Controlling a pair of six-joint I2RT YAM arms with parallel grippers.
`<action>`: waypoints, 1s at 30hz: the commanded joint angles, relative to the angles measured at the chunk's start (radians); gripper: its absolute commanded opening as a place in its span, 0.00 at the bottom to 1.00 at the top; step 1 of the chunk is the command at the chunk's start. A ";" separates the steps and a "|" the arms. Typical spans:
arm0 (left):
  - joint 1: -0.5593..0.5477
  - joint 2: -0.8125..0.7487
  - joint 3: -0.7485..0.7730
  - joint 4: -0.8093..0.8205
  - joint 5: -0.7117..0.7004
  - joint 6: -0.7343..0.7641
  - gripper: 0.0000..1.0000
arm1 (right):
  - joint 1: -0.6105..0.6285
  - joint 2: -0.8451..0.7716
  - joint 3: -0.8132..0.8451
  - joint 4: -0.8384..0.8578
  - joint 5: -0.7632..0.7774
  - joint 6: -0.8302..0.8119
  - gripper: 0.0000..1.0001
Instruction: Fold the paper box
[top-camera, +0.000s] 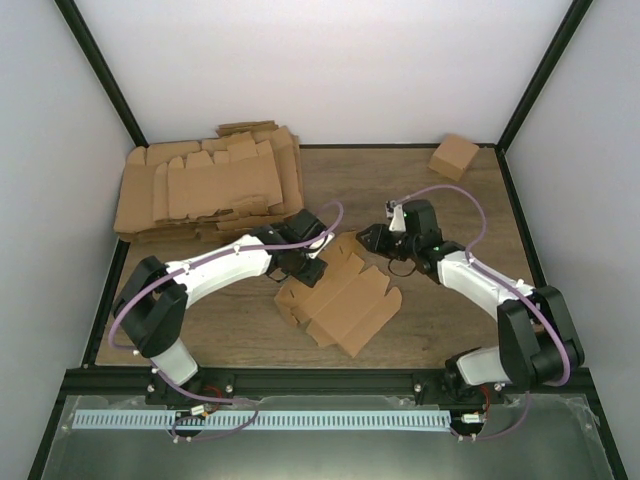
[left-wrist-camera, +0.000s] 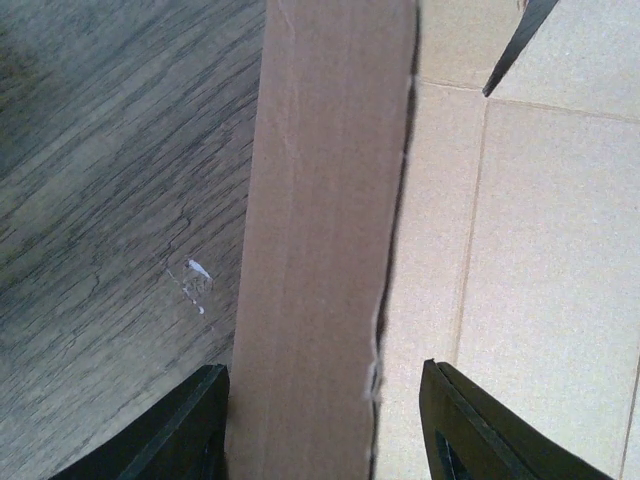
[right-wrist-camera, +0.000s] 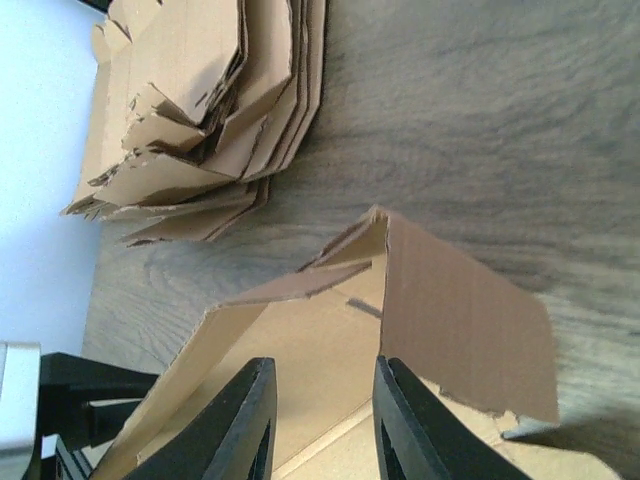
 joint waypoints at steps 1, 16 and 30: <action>-0.009 0.004 0.029 -0.009 -0.016 0.012 0.54 | -0.027 0.016 0.094 -0.038 -0.020 -0.100 0.29; -0.068 0.032 0.088 -0.064 -0.129 0.012 0.53 | -0.026 0.171 0.342 -0.196 -0.059 -0.239 0.29; -0.207 0.097 0.141 -0.113 -0.409 0.004 0.50 | -0.025 0.149 0.201 -0.231 -0.199 -0.219 0.18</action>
